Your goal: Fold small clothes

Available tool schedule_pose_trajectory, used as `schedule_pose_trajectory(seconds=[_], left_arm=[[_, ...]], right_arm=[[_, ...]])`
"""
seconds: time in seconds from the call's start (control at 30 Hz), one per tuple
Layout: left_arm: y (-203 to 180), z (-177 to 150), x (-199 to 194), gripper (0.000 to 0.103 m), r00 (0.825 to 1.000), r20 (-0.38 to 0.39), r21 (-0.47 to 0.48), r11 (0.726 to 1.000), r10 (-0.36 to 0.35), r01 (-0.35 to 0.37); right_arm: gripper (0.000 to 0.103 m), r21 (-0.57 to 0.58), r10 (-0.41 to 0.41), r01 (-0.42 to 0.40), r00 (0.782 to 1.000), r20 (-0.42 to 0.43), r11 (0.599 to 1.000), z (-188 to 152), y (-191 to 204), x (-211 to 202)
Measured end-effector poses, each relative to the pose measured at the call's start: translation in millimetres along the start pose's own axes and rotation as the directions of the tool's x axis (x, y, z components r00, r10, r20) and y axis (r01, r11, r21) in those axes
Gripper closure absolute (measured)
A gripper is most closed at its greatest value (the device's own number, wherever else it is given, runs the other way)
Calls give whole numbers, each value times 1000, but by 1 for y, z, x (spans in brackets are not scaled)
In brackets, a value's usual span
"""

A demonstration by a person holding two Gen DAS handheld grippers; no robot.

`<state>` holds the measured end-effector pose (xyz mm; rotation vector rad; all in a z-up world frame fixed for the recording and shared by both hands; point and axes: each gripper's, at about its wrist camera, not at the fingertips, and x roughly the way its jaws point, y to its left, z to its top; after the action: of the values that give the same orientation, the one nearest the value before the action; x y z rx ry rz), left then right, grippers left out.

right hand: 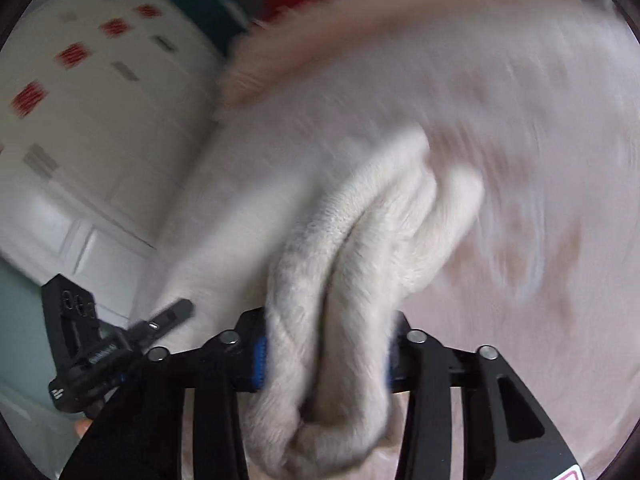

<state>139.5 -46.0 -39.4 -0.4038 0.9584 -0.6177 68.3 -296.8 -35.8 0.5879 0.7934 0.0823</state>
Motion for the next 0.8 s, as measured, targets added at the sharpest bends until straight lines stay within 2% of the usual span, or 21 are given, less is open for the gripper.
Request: schedule_pose_trajectory(seconds=[0.07, 0.13, 0.17, 0.2, 0.23, 0.27, 0.3, 0.33, 0.4, 0.47, 0.5, 0.57, 0.6, 0.67, 0.7, 0.8], left_arm=[[-6, 5, -8, 70, 999, 39, 29, 999, -21, 20], [-11, 2, -5, 68, 999, 48, 74, 997, -9, 5], [-9, -3, 3, 65, 999, 45, 142, 990, 10, -16], [-4, -12, 21, 63, 997, 14, 175, 981, 81, -82], [5, -22, 41, 63, 987, -43, 175, 974, 154, -144], [14, -30, 48, 60, 983, -73, 152, 976, 168, -156], [16, -34, 42, 59, 989, -48, 134, 982, 140, -132], [12, -35, 30, 59, 990, -21, 135, 981, 141, -137], [-3, -33, 7, 61, 984, 33, 161, 971, 173, -176], [-18, -29, -15, 61, 982, 100, 186, 967, 158, -174], [-28, -27, -19, 60, 977, 119, 204, 959, 177, -198], [-40, -26, -10, 58, 966, 102, 242, 936, 239, -257], [-44, -30, 7, 58, 946, 76, 273, 906, 315, -323], [-39, -37, 34, 56, 920, -1, 315, 873, 393, -372], [-35, -44, 48, 55, 899, -28, 328, 853, 438, -406], [-47, -49, 30, 56, 896, 3, 317, 849, 445, -423]], right_arm=[[64, -64, 10, -5, 997, 72, 998, 12, 14, -24], [60, -89, -2, 9, 997, 77, 996, 11, 8, -23], [56, -94, -39, 42, 998, 39, 995, 5, -3, -10], [54, -73, -90, 88, 995, -33, 993, -5, -21, 11], [54, -49, -121, 116, 988, -96, 992, -11, -33, 29], [53, -10, -161, 162, 971, -175, 987, -21, -50, 45], [53, 58, -107, 116, 984, -145, 992, -29, -60, 38], [52, 86, -89, 96, 992, -87, 992, -32, -60, 21], [54, 55, -127, 125, 992, 26, 991, -33, -40, -18], [68, 20, -103, 101, 990, 92, 995, -33, -18, -45], [72, -11, -78, 79, 992, 94, 997, -33, -4, -51], [82, -84, -95, 98, 995, 40, 992, -37, 14, -40], [83, -114, -135, 133, 991, -5, 985, -42, 14, -23], [93, -115, -225, 210, 964, -141, 971, -55, -3, 22], [93, -95, -223, 211, 964, -146, 973, -54, -7, 26], [91, -52, -198, 194, 977, -82, 980, -50, 5, -6]])
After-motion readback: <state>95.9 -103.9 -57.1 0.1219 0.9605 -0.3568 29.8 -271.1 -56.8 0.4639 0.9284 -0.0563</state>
